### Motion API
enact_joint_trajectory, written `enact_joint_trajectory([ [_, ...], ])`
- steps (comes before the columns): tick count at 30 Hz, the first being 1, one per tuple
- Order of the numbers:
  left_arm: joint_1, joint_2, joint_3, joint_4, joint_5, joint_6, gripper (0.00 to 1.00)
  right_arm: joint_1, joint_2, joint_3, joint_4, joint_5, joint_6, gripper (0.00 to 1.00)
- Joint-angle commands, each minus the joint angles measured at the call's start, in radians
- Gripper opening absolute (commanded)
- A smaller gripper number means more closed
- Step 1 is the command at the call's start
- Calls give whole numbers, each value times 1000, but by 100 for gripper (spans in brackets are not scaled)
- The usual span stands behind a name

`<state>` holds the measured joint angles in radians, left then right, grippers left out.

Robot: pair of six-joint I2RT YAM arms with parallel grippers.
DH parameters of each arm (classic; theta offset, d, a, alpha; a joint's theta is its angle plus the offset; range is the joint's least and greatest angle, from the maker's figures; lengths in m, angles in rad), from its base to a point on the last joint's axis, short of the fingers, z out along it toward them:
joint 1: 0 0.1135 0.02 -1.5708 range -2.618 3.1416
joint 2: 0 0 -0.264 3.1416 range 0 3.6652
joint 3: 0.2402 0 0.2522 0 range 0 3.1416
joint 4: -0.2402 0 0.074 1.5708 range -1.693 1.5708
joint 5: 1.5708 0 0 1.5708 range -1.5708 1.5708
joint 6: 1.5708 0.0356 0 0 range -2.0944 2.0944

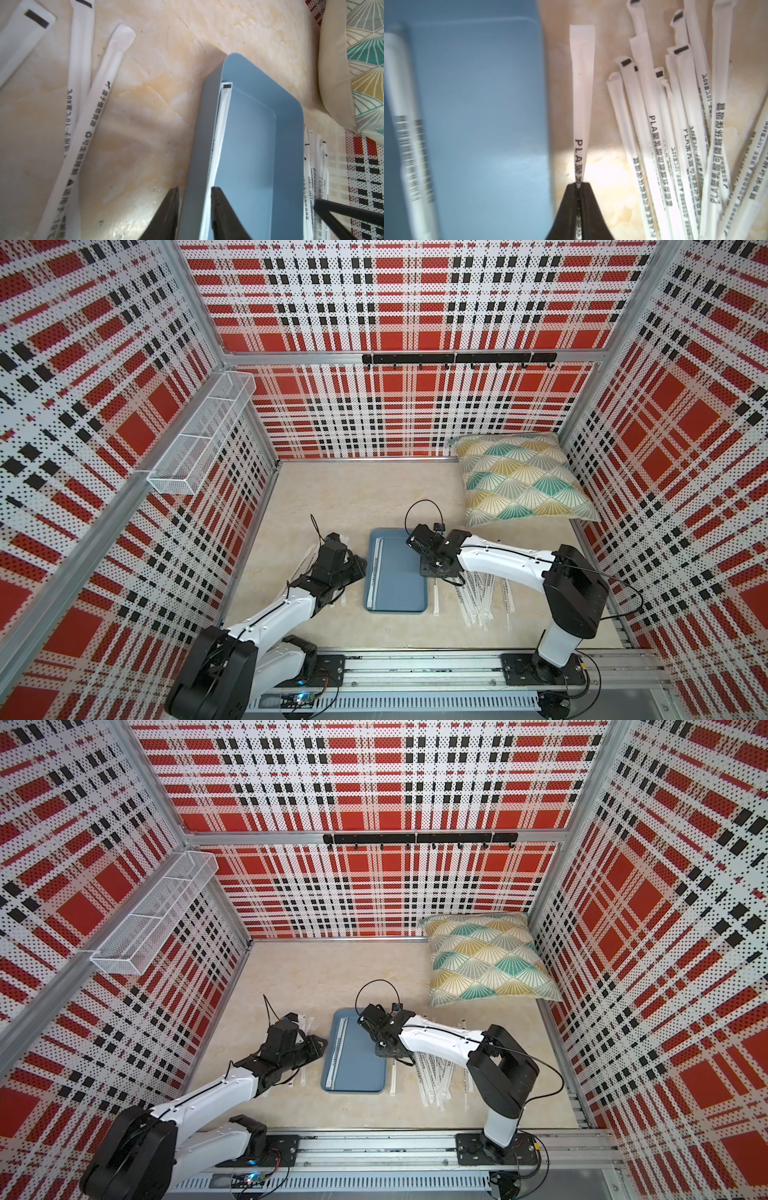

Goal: Put the straws into the storage box
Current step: Pick up the straw from the center of the board, then place the straw in the storage box.

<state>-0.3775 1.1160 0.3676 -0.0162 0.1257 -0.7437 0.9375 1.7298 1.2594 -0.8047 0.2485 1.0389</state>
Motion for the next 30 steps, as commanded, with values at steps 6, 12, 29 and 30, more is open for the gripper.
enact_joint_trajectory([
  [6,-30,-7,-42,80,19,-35,26,75,177,287,48,14,102,11],
  [12,-38,-9,-60,106,27,-45,24,92,317,352,111,-19,144,11],
  [29,-46,-1,-99,150,32,-58,19,89,498,490,95,-58,130,13],
  [30,-45,-1,-100,150,34,-60,19,89,503,493,96,-61,130,13],
])
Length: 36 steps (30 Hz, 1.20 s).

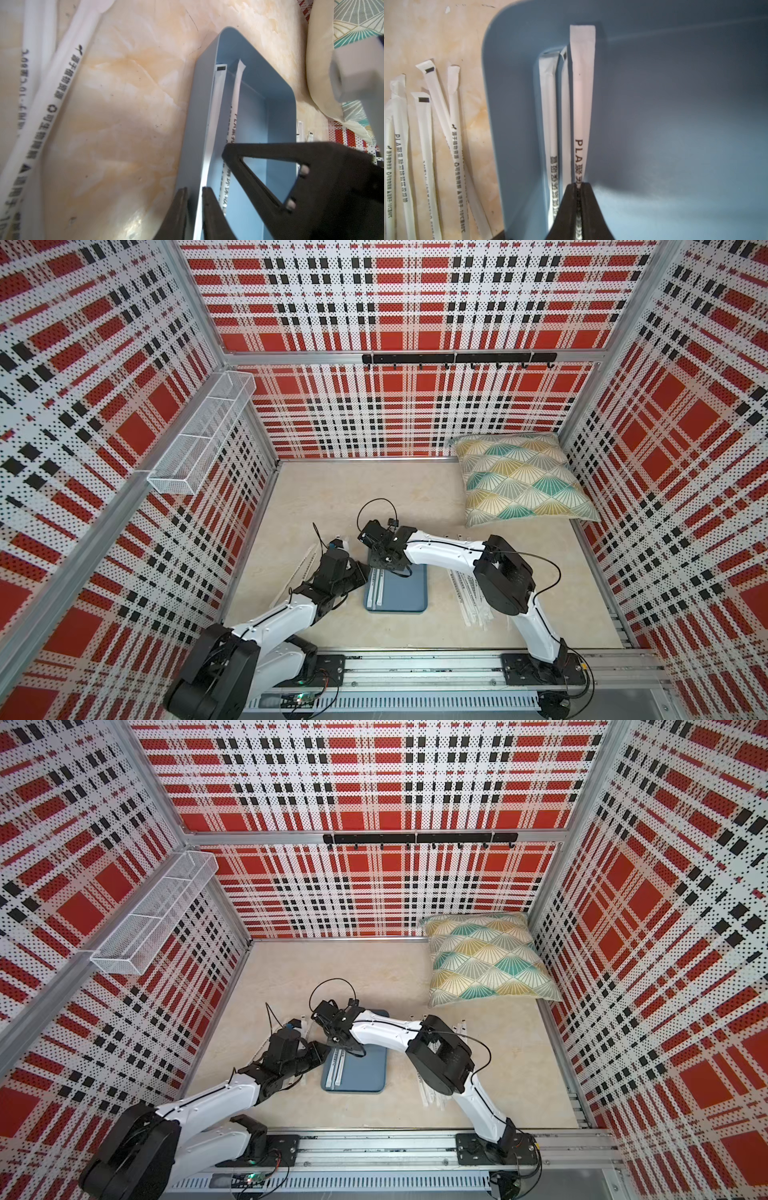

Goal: Put the straws into the storage box
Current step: Place the straw in the storage box, then pick up the straw from the center of the board.

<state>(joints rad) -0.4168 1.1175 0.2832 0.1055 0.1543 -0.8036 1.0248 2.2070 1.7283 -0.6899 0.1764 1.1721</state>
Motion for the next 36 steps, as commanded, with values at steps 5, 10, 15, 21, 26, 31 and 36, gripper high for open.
enact_joint_trajectory([
  [5,-5,-5,-12,25,2,1,19,1,38,19,-28,16,0,14],
  [10,-5,-7,-4,16,-4,5,19,-2,42,14,-22,6,-8,17],
  [15,-2,-29,25,-38,-24,11,19,-2,36,22,-23,7,-16,22],
  [21,65,-100,92,-172,-54,45,21,-3,-24,16,-32,4,-39,28],
  [26,142,-121,128,-219,-44,49,31,-4,-144,-71,21,24,-76,35],
  [31,151,-98,198,-298,-113,82,40,-24,-229,-152,76,58,-99,36],
  [36,153,-83,191,-319,-169,73,42,-55,-234,-142,83,36,-160,37],
])
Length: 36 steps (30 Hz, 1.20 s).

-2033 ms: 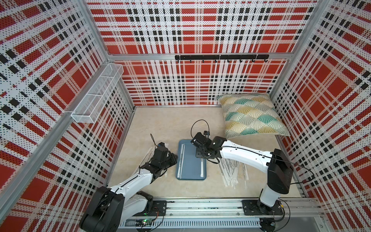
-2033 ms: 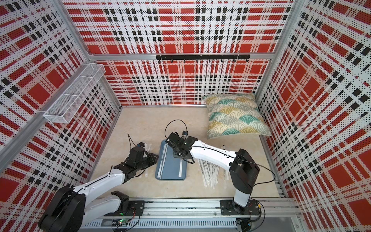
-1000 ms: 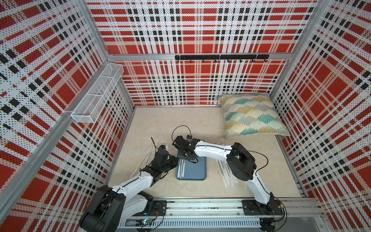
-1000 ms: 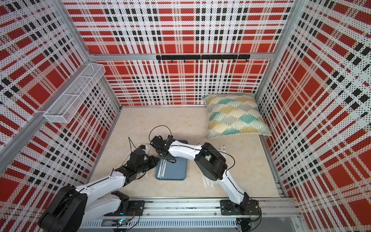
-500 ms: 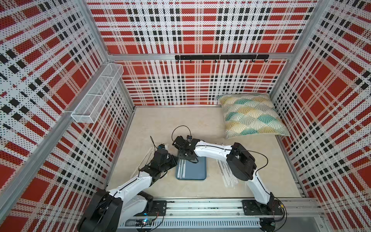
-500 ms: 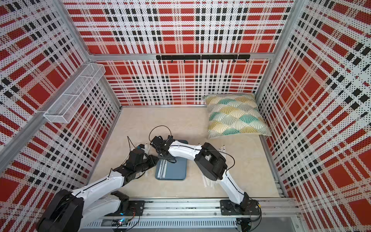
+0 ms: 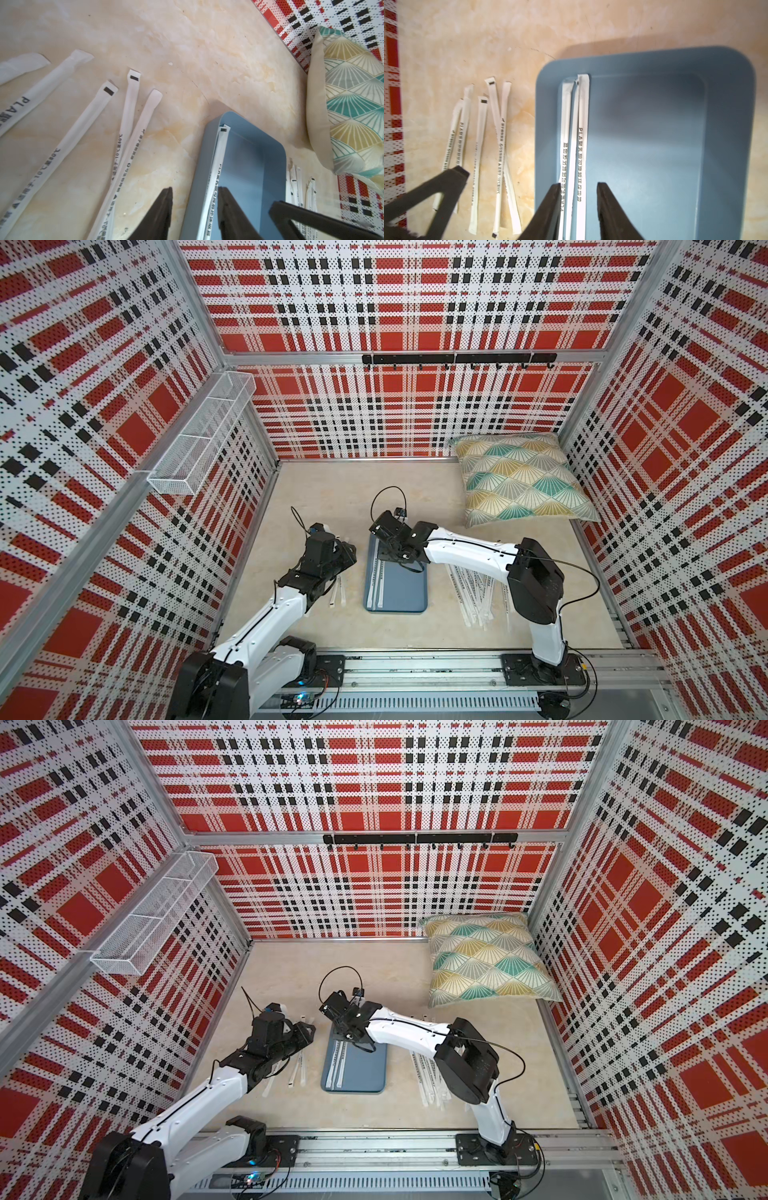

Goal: Put the straws into the storage box
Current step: Pick up the straw from the center of the board.

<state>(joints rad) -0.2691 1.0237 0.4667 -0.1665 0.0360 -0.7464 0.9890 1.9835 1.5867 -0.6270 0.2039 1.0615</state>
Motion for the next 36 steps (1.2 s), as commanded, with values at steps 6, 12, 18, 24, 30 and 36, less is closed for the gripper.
enact_joint_trajectory([
  [6,6,56,31,-62,-82,36,42,-30,-75,-103,78,13,-86,37],
  [12,-11,133,40,-62,-100,60,39,-31,-127,-224,120,8,-53,37],
  [18,-72,232,80,-68,-165,83,31,-32,-147,-263,141,9,-44,37],
  [24,-46,243,111,-102,-214,107,34,-33,-154,-268,133,15,-65,37],
  [30,14,284,148,-117,-203,167,38,-33,-144,-259,133,9,-77,37],
  [36,37,358,159,-107,-177,182,36,-33,-147,-264,134,14,-72,37],
])
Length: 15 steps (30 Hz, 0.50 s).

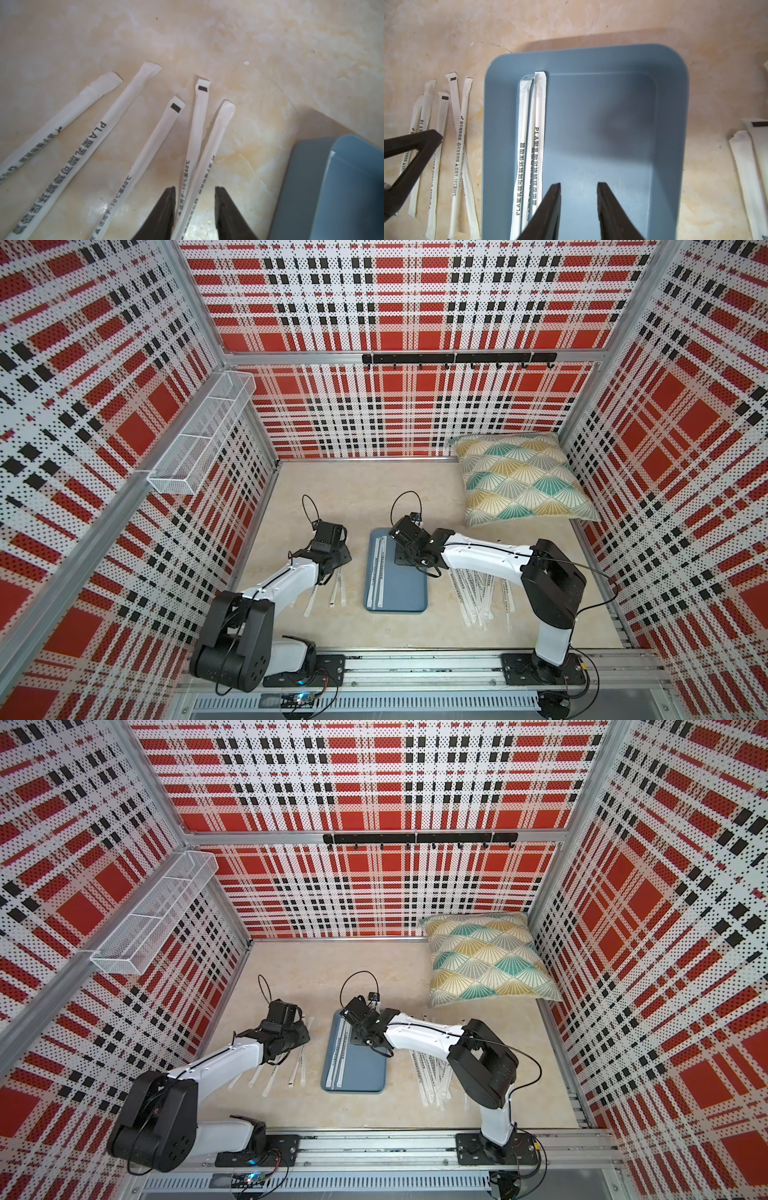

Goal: Put the straws into the storage box
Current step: Pick up the straw from the center of the board.

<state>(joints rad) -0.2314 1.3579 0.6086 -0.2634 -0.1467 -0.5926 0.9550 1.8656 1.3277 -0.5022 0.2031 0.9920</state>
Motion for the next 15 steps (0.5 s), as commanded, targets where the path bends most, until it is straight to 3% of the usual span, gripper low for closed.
enact_joint_trajectory([
  [1,-6,34,18,-11,6,28,34,1,-31,-8,9,14,-1,37],
  [15,-93,63,29,-15,-29,10,14,1,-46,-41,21,19,7,36],
])
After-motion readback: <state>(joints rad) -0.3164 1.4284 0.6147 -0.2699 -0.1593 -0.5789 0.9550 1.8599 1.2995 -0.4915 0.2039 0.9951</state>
